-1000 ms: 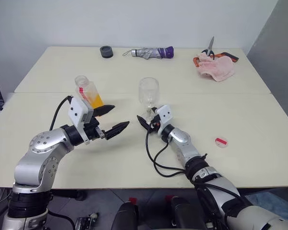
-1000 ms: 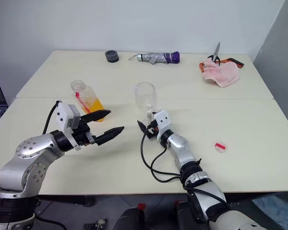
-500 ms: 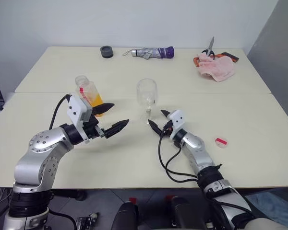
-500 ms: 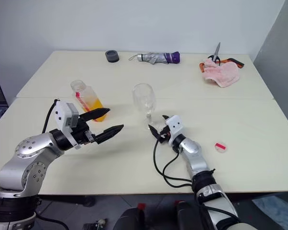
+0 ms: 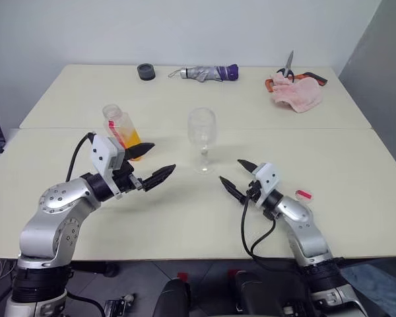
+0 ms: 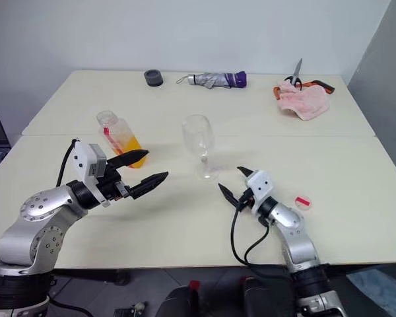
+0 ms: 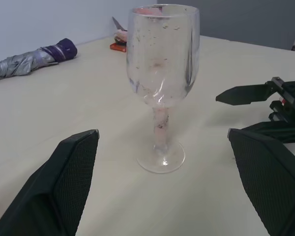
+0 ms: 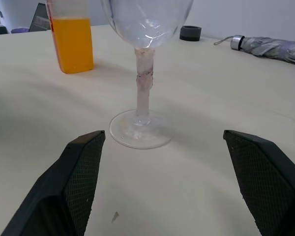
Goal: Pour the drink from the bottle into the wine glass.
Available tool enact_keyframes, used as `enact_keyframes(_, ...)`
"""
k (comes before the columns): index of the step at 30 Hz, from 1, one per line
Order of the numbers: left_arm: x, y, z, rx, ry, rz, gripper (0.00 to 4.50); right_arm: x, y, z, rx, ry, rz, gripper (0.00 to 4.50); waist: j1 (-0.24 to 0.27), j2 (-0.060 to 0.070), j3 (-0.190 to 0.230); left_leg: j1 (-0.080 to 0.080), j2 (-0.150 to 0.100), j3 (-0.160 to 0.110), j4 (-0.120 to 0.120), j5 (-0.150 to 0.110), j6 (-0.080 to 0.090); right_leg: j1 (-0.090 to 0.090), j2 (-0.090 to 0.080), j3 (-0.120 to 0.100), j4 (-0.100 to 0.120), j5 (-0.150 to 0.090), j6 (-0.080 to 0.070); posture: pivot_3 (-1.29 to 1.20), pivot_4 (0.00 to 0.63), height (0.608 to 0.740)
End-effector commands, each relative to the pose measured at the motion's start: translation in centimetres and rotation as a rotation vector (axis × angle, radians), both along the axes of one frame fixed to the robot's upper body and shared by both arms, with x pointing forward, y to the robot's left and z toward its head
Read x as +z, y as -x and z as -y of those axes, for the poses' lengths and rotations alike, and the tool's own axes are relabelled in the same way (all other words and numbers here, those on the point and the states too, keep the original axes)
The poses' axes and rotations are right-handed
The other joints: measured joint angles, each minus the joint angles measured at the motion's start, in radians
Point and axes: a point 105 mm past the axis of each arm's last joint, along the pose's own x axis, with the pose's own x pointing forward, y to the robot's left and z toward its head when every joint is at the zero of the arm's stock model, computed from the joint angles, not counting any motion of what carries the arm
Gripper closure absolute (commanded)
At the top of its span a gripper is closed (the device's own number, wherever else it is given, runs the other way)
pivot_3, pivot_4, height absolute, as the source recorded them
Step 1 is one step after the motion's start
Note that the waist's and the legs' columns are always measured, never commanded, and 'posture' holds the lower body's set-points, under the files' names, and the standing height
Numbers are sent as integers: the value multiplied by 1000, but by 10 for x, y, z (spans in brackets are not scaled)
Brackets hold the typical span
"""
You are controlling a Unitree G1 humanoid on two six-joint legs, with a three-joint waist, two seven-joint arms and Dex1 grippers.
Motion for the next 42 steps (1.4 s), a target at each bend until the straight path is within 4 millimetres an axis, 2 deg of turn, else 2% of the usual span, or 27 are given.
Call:
enact_keyframes(1,15,4,0,10,0,75,0,25,6,5,4,-38,55,401,0,0,0,0,0,0,0,0,0,0,0,0,0,0,0,0,150,740)
enact_keyframes(9,15,6,1,28,5,81,0,33,18,12,17,-6,66,401,2,0,0,0,0,0,0,0,0,0,0,0,0,0,0,0,150,740)
enact_keyframes(20,14,5,-4,56,18,95,0,37,28,10,40,-17,71,401,2,0,0,0,-1,0,0,0,0,0,0,0,0,0,0,0,150,740)
enact_keyframes(25,10,4,-8,84,24,90,0,40,37,7,126,-6,62,401,2,0,0,0,-1,0,0,0,0,0,0,0,0,0,0,0,150,740)
enact_keyframes(32,-22,-3,-41,340,34,84,0,43,54,3,251,9,6,401,3,0,0,0,0,0,0,0,0,1,0,0,0,0,0,0,150,740)
enact_keyframes(37,-45,-3,-61,526,21,81,0,43,56,2,268,19,-3,401,4,-1,0,1,0,-1,1,0,0,1,0,0,-1,0,0,0,150,740)
enact_keyframes(42,-60,-3,-83,661,28,41,0,38,68,-3,344,58,-40,401,8,-1,0,0,0,-1,1,0,0,2,0,-1,-1,0,0,0,150,740)
